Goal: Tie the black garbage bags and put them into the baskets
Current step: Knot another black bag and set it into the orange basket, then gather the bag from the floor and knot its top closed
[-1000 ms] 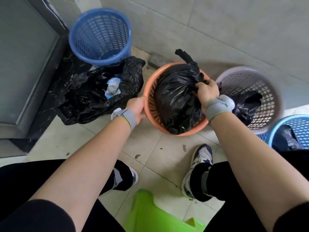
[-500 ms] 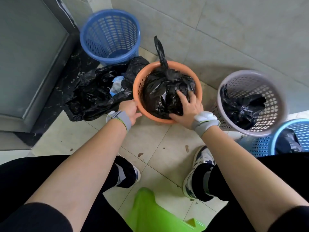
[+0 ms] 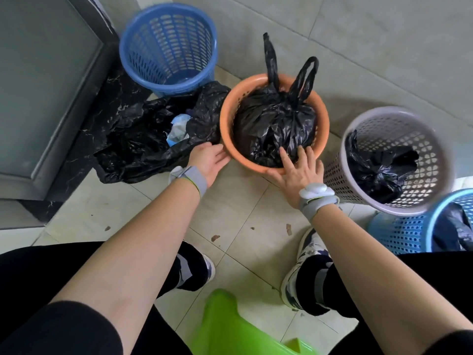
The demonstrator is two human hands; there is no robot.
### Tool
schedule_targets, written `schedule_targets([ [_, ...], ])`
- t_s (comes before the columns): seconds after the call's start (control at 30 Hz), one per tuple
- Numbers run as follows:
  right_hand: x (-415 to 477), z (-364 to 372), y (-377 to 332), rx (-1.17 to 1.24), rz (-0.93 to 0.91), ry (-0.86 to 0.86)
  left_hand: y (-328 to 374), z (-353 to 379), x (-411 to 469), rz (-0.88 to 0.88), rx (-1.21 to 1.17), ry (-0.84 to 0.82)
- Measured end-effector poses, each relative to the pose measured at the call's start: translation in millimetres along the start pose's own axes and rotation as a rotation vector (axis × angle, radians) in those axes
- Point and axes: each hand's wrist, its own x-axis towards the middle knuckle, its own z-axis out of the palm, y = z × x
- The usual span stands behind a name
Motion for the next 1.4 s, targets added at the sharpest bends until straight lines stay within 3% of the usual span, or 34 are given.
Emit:
schedule_targets([
  [0.07, 15.4, -4.1, -3.7, 0.017, 0.050, 0.002, -0.8, -1.3, 2.8, 0.051, 0.103, 0.147],
  [0.13, 32.1, -7.5, -9.3, 0.050, 0.112, 0.037, 0.7, -9.2, 4.8, 0.020, 0.059, 0.319],
  [0.27, 43.3, -10.1, -19.8, 0.087, 0.171, 0.163, 9.3, -35.9, 1.3, -0.154, -0.099, 0.327],
  [0.4, 23.2, -5.4, -33.7, 0.172, 0.131, 0.420, 11.6, -70.5, 0.4, -0.139, -0.068, 0.417],
  [0.53, 1.1, -1.8, -39.5, 0.237, 0.001, 0.347, 7.0, -81.8, -10.6, -0.016, 0.039, 0.512],
  [0.67, -13.1, -6.8, -55.4, 0.588, 0.083, 0.229, -9.9, -77.0, -42.1, -0.064, 0.384, 0.272],
  [0.77, -22.0, -9.7, -76.6, 0.658, 0.036, 0.160, -29.2, -77.7, -67.2, -0.106, 0.538, 0.107],
  [0.9, -27.4, -1.8, -99.1, 0.827, 0.207, -0.143, -47.5, -89.9, -85.8, -0.156, 0.823, -0.095],
  [0.97, -27.6, 3.7, -94.7, 0.745, 0.251, -0.241, -49.8, -96.8, -89.0, -0.200, 0.859, -0.149],
  [1.03, -31.1, 5.1, -86.4, 0.655, 0.280, -0.301, -47.1, -102.7, -89.1, -0.163, 0.833, -0.059],
  [1.17, -30.1, 24.4, -53.3, 0.729, 0.452, -0.315, -30.2, -118.7, -72.0, 0.093, 0.830, 0.415],
  [1.27, -32.4, 41.4, -20.5, 0.813, 0.538, -0.355, -29.3, -139.2, -55.2, -0.011, 1.009, 0.573],
  [1.4, -39.0, 50.7, 7.6, 0.742, 0.658, -0.349, -44.6, -147.9, -47.5, -0.106, 1.173, 0.613],
])
